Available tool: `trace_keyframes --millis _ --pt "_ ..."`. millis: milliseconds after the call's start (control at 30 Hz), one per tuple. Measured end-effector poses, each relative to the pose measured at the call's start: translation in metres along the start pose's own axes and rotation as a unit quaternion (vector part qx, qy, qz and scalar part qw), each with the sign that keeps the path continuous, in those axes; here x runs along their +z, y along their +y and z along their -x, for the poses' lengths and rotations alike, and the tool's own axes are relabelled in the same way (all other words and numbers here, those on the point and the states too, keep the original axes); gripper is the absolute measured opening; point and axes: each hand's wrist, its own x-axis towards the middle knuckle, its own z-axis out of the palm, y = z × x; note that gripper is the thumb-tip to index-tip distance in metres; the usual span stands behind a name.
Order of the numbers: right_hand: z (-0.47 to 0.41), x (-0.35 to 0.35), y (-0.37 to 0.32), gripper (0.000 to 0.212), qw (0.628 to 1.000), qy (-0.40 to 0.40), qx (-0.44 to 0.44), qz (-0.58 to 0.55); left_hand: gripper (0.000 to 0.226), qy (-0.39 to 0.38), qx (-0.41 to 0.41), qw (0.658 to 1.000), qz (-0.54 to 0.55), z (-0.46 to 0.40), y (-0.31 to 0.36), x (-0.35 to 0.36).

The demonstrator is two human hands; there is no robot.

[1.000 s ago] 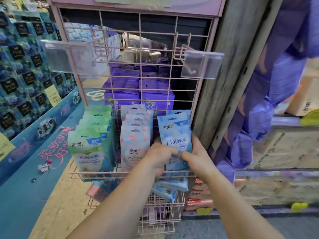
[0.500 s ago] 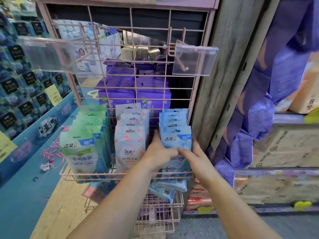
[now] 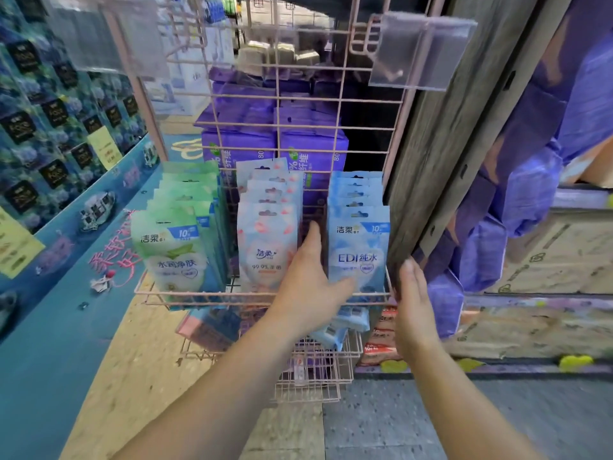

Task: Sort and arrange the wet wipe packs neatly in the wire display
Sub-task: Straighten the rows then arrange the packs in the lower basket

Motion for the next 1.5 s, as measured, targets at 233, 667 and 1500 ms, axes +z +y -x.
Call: trace_keyframes --millis 233,667,1500 --pt "0.041 0.0 0.065 0.023 0.981 -0.006 0.125 0.148 0.034 0.002 -0.097 0.995 0.003 0.076 -0.094 -0.046" --pt "0.091 0.079 0.071 0.011 0.925 -0.222 0.173 0.255 0.07 0.258 -0.263 0.928 -0.057 0.03 -0.195 -0.128" --pt "0.034 0.101 0.094 0.014 0.887 -0.346 0.298 0.062 0.049 0.017 -0.077 0.967 -0.241 0.063 -0.193 -0.038"
